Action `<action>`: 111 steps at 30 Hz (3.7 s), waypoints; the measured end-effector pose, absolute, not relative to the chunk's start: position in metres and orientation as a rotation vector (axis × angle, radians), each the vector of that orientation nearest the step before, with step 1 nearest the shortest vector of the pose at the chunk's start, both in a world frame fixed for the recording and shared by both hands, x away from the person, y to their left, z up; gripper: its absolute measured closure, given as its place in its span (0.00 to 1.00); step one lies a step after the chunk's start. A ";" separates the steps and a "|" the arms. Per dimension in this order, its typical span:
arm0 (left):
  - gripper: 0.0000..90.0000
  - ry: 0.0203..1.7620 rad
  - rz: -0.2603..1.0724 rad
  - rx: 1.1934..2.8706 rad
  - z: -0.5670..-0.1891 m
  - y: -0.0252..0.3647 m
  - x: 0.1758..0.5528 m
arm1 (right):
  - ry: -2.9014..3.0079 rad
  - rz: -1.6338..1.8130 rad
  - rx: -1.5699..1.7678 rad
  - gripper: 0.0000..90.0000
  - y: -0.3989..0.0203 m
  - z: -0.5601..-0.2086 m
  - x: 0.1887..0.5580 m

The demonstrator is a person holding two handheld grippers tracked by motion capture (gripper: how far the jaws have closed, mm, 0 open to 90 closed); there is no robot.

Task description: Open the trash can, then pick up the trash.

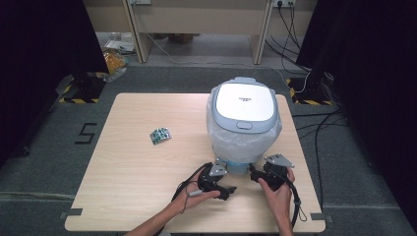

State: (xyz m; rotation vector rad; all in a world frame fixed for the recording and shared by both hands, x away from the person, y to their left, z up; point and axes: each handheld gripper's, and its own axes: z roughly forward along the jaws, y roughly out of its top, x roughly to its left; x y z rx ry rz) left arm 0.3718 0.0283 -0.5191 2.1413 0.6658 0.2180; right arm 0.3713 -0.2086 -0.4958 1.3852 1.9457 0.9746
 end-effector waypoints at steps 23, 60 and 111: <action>0.16 0.953 0.404 2.121 -0.523 0.171 0.381 | 2.168 1.112 1.212 0.24 -0.177 -0.496 0.334; 0.12 0.978 0.411 2.116 -0.524 0.174 0.379 | 2.264 1.124 0.996 0.21 -0.134 -0.508 0.343; 0.17 1.001 0.412 2.085 -0.523 0.184 0.385 | 2.333 0.969 0.918 0.17 -0.124 -0.518 0.344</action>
